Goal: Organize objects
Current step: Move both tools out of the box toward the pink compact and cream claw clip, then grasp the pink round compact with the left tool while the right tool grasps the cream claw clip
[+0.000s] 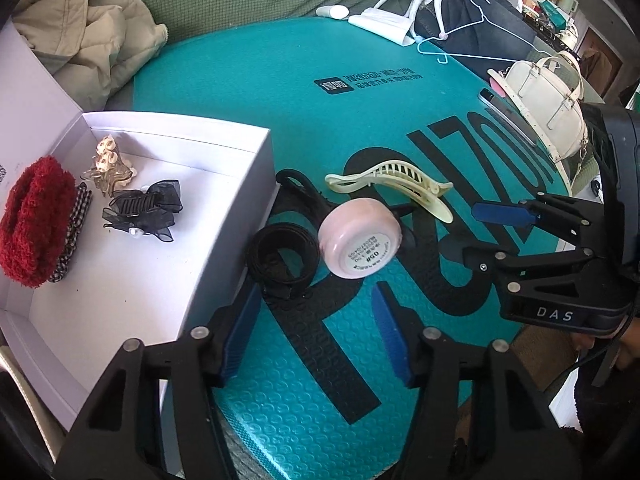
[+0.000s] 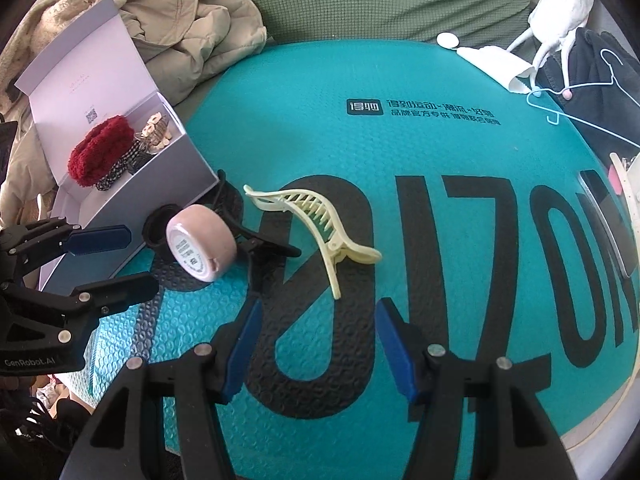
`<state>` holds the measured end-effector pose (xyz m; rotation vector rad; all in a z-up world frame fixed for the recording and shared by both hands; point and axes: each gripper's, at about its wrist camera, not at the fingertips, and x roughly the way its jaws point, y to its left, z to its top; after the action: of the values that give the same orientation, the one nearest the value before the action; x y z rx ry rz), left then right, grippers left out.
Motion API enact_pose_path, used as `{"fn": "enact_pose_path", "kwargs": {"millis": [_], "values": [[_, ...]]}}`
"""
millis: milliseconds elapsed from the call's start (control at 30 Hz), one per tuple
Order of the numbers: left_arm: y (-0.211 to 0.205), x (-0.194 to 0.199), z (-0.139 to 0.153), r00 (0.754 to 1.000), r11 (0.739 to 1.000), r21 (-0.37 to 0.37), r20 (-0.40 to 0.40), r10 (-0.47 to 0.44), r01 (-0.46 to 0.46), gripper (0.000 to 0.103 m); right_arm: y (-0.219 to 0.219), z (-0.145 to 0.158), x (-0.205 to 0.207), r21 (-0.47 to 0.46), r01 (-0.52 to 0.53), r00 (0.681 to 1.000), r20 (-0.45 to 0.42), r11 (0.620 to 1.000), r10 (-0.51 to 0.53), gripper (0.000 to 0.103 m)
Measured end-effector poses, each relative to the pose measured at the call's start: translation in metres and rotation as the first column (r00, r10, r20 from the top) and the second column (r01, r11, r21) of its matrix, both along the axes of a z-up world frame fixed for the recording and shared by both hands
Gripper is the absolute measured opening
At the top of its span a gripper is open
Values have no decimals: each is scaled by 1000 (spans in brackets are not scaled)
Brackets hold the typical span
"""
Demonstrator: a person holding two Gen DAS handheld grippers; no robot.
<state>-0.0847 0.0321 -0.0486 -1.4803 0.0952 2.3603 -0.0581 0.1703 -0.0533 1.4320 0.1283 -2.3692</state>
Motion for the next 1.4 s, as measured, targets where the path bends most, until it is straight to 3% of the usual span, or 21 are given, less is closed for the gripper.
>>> {"fn": "enact_pose_path", "kwargs": {"millis": [233, 333, 500, 600, 667, 833, 1033, 1167, 1200, 1400], "values": [[11, -7, -3, 999, 999, -38, -40, -37, 35, 43, 2, -12, -20, 5, 8, 1000, 22, 1000, -8, 55], [13, -9, -1, 997, 998, -41, -53, -50, 48, 32, 0, -12, -24, 25, -2, 1000, 1, 1000, 2, 48], [19, -10, -7, 996, 996, -19, -28, -89, 88, 22, -3, -13, -26, 54, -4, 1000, -23, 999, 5, 20], [21, -10, -16, 994, 994, 11, 7, -105, 105, 17, -6, -13, -23, 60, -25, 999, -26, 998, 26, 11], [22, -10, -20, 993, 993, 30, 26, -111, 110, 10, -7, -12, -20, 61, -31, 999, -24, 998, 33, 10], [19, -5, -11, 994, 993, 40, -23, -108, 109, 10, -5, -11, -16, 64, -17, 1000, -23, 998, 18, 9], [21, -3, 0, 991, 992, 29, -55, -118, 120, 15, -3, -8, -12, 59, -7, 1000, -25, 998, 8, 10], [27, 1, 3, 989, 991, 19, -70, -131, 133, 51, -4, -8, -11, 76, -11, 999, -31, 997, 13, 25], [28, 3, 5, 988, 991, 17, -81, -133, 135, 55, -4, -8, -12, 77, -9, 999, -31, 997, 11, 30], [43, -2, 5, 983, 988, -11, -97, -155, 154, 56, -1, -4, -17, 82, -12, 998, -62, 997, 17, 47]]}}
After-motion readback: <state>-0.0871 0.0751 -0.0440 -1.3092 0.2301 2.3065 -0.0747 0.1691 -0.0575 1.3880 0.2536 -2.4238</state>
